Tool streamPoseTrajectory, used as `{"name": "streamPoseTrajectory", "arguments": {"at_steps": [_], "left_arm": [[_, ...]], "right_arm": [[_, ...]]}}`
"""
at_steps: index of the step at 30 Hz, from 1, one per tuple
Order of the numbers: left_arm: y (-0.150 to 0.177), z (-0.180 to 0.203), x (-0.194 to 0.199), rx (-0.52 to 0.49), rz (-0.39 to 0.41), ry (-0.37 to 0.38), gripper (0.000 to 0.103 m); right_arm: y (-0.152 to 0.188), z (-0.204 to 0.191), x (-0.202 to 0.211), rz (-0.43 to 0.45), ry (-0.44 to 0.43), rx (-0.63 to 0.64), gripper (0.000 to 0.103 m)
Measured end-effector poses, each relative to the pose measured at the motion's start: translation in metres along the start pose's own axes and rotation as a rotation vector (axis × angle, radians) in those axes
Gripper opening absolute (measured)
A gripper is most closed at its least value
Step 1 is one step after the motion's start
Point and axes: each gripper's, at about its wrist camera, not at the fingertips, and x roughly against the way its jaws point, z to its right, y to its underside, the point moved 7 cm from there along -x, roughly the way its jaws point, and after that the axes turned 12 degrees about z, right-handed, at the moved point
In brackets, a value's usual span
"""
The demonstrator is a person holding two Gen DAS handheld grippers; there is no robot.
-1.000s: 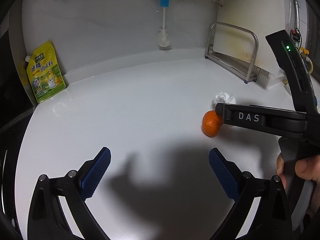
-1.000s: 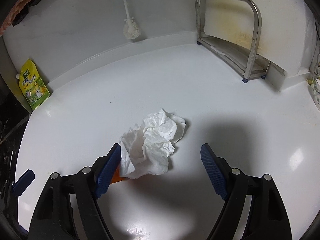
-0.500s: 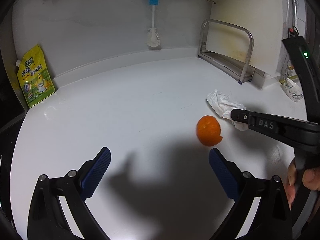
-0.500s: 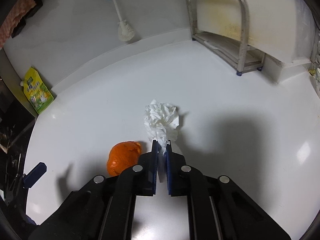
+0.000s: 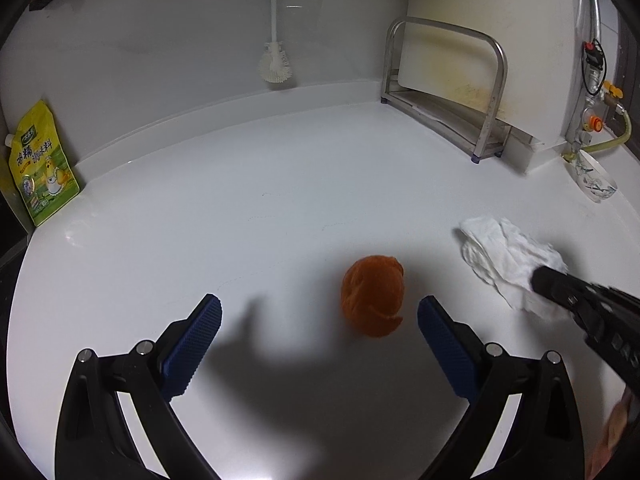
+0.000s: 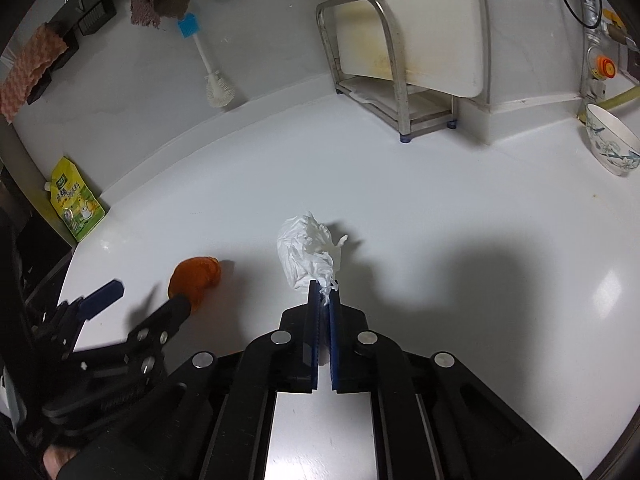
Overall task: Collect trash
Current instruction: 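Grasp the orange peel with the left tool while the right tool holds the tissue, then carry peel and tissue over the bin and open both tools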
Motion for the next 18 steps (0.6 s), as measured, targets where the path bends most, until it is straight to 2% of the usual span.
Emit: {"name": "streamPoseTrajectory", "arguments": {"at_steps": [6, 7, 8, 12, 14, 18], "left_arm": [[0.001, 0.003, -0.021, 0.010, -0.044, -0.012, 0.094], [0.001, 0.003, -0.022, 0.009, -0.048, -0.017, 0.088], [0.001, 0.004, -0.024, 0.008, -0.054, -0.014, 0.077], [0.004, 0.009, -0.025, 0.012, -0.065, 0.028, 0.051], [0.004, 0.012, -0.019, 0.018, -0.054, 0.058, 0.028], [0.010, 0.016, -0.002, 0.008, -0.039, 0.069, 0.022]], "right_arm": [[0.003, 0.001, 0.010, 0.014, -0.020, 0.004, 0.004], [0.004, 0.001, 0.011, 0.017, -0.020, 0.008, 0.004], [0.005, 0.000, 0.011, 0.018, -0.021, 0.009, 0.004], [0.009, -0.003, 0.013, 0.015, -0.029, 0.003, 0.004], [0.012, -0.004, 0.015, 0.014, -0.031, -0.003, 0.004], [0.017, -0.009, 0.025, 0.019, -0.023, 0.002, 0.004]]}}
